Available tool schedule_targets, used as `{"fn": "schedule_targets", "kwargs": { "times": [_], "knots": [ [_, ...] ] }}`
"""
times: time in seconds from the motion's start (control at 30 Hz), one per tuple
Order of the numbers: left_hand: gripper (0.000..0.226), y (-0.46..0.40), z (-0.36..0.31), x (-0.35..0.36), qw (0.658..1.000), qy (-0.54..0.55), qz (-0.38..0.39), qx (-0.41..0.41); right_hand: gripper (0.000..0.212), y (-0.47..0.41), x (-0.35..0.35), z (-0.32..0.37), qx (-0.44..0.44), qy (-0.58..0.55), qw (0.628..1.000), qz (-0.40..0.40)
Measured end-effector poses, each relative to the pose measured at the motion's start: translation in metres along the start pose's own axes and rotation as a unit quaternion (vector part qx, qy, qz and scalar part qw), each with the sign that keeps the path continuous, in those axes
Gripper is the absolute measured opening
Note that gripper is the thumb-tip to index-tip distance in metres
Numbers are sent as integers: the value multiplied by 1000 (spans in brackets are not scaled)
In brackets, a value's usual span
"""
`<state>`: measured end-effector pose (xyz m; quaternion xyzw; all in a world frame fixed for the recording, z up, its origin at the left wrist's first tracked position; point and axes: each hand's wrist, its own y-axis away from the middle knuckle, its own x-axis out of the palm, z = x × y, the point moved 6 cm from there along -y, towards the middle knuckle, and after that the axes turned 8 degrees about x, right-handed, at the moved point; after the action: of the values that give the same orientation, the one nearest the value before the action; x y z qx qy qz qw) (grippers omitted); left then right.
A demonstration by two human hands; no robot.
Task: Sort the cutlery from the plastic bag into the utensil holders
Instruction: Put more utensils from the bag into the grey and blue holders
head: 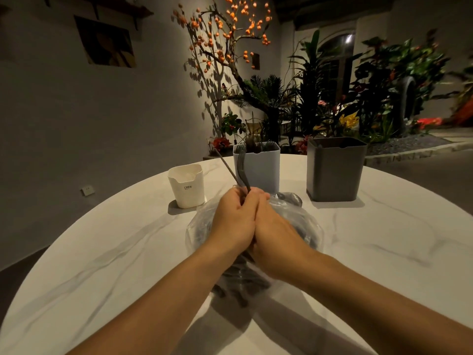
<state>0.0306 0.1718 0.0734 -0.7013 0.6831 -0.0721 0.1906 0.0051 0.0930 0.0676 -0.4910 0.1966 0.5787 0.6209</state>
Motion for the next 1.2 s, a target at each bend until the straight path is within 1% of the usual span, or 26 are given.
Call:
{"fn": "schedule_targets", "kwargs": {
  "times": [0.03, 0.1, 0.17, 0.2, 0.23, 0.27, 0.33, 0.4, 0.43, 0.47, 0.5, 0.57, 0.6, 0.67, 0.73, 0.8, 0.87, 0.9, 0.97, 1.0, 1.03, 1.1, 1.17, 1.2],
  "knots": [
    [27, -3, -3, 0, 1000, 6, -12, 3, 49, -1, -1, 1, -4, -27, 1000, 13],
    [30, -9, -8, 1, 1000, 24, -15, -5, 40, 0, -8, 5, 11, -86, 995, 40],
    [33, -16, -11, 3, 999, 33, 6, -21, 32, -3, -13, 3, 25, -131, 987, 86],
    [34, -19, -12, 4, 999, 38, 16, -27, 27, -4, -17, 0, 22, -140, 986, 85],
    [35, -22, -14, 3, 998, 47, 19, -29, 22, -6, -25, -2, 20, -138, 987, 75],
    [35, -25, -17, 2, 998, 51, 18, -26, 19, -9, -36, -7, 23, -127, 990, 48],
    [34, -32, -23, 1, 998, 52, 25, -15, 20, -16, -60, -16, 45, -122, 991, -32],
    [29, -37, -29, 9, 994, 94, 60, -18, 15, -25, -84, -21, 59, -138, 983, -108],
    [27, -37, -32, 14, 989, 119, 86, -27, 10, -32, -93, -24, 67, -164, 976, -126],
    [27, -37, -34, 21, 983, 141, 112, -40, 9, -39, -100, -28, 79, -207, 967, -127],
    [28, -36, -37, 27, 976, 159, 139, -56, 14, -47, -103, -32, 90, -255, 956, -110],
    [30, -34, -42, 40, 962, 177, 192, -83, 20, -58, -107, -40, 97, -352, 930, -53],
    [28, -33, -44, 45, 958, 174, 213, -85, 20, -61, -108, -41, 92, -384, 918, -31],
    [22, -34, -50, 54, 957, 155, 235, -76, 18, -62, -114, -48, 87, -411, 907, -33],
    [18, -37, -52, 63, 963, 123, 231, -64, 14, -63, -121, -60, 93, -417, 901, -68],
    [21, -42, -54, 73, 970, 97, 219, -38, 6, -63, -129, -74, 116, -412, 898, -101],
    [26, -46, -56, 84, 971, 106, 215, -17, 12, -64, -138, -86, 137, -404, 896, -125],
    [28, -47, -58, 88, 970, 115, 213, -11, 13, -64, -142, -90, 141, -401, 897, -124],
    [29, -52, -60, 95, 972, 124, 197, -12, 6, -64, -149, -95, 133, -391, 904, -106],
    [30, -55, -60, 97, 976, 121, 183, -13, 8, -64, -152, -97, 129, -380, 911, -99],
    [30, -59, -61, 100, 980, 107, 166, -6, 10, -65, -155, -100, 127, -366, 917, -99],
    [29, -70, -63, 103, 992, 30, 122, 33, 17, -67, -164, -106, 126, -338, 926, -115],
    [31, -80, -67, 102, 994, -39, 71, 74, 32, -70, -176, -113, 115, -291, 936, -160],
    [32, -84, -68, 103, 994, -43, 60, 80, 42, -71, -183, -115, 103, -254, 943, -189]
  ]
}}
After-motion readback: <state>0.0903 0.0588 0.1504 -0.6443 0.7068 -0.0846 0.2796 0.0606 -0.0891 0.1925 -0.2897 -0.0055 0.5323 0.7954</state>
